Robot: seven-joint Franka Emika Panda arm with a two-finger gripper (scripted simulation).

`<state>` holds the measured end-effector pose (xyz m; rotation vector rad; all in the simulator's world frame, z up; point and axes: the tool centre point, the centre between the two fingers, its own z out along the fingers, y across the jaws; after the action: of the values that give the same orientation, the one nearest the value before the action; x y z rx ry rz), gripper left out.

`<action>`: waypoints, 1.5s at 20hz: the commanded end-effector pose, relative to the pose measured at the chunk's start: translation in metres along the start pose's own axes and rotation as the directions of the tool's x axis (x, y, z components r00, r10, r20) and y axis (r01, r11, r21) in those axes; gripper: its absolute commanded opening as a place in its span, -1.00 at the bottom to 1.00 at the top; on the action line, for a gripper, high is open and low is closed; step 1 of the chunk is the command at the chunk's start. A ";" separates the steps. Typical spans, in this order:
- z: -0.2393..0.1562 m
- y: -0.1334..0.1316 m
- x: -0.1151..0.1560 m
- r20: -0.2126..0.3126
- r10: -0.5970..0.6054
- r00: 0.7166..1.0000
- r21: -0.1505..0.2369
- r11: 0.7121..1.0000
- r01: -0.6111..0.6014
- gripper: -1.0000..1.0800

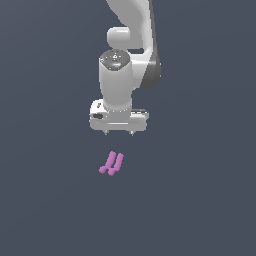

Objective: Pick up the object and move it to a goal position.

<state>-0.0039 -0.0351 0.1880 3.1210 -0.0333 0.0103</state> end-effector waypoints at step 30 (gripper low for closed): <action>0.047 0.004 0.029 -0.003 0.075 0.997 0.009 0.997 -0.075 0.92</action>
<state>0.0215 -0.0355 0.1514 3.1250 -0.1211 0.0209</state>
